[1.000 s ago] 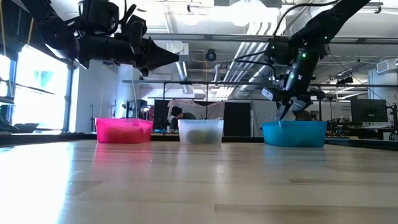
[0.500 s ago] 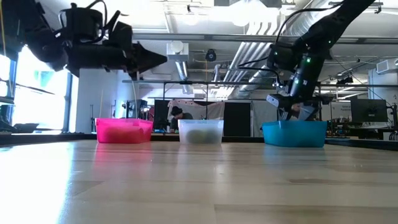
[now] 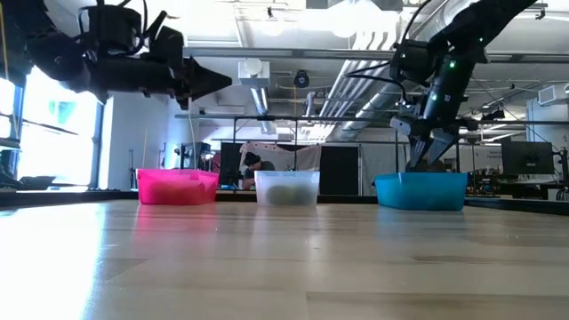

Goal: Sort produce into baskets
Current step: Return to Home Position

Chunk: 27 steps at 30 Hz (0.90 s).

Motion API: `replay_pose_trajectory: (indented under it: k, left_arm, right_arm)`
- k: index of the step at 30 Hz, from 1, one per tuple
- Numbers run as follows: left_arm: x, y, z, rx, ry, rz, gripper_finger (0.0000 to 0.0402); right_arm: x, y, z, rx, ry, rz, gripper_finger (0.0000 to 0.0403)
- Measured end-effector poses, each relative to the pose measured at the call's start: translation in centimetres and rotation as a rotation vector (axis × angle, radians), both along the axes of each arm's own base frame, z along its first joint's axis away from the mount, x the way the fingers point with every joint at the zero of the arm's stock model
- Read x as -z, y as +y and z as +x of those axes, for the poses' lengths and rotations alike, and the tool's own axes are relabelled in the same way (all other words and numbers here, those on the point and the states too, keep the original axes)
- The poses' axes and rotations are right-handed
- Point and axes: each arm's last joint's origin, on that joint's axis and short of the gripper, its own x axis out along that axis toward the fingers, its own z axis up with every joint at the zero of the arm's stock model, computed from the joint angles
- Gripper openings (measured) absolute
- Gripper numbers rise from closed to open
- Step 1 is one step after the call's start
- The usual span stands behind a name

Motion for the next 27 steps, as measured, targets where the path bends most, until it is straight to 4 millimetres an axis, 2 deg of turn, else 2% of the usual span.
replay_pose_trajectory:
  k: [6,7,12,14,21,27]
  left_arm:
    - [-0.6,-0.2,-0.8,-0.032,0.044,0.0,0.0]
    - [-0.7,-0.2,-1.0,-0.037,0.05,0.004,0.0]
    - [-1.2,-0.6,-1.7,-0.041,0.035,0.021,0.0]
    - [-1.1,-0.8,-2.2,-0.046,0.03,0.023,0.0]
    - [-0.8,-1.3,-3.4,-0.094,0.031,0.015,0.0]
    - [-1.8,-1.9,-4.5,-0.097,0.02,0.04,0.0]
  right_arm:
    - [1.4,-0.1,0.2,-0.075,-0.076,0.008,0.0038]
    - [1.6,-0.1,0.3,-0.098,-0.094,0.01,0.0019]
    - [2.6,0.1,-0.1,-0.115,-0.12,0.049,0.0021]
    - [3.0,0.0,-0.3,-0.103,-0.118,0.05,0.0009]
    - [3.3,-0.4,-0.6,-0.101,-0.136,0.038,0.0002]
    - [1.2,0.4,-1.3,-0.181,-0.153,-0.094,0.0]
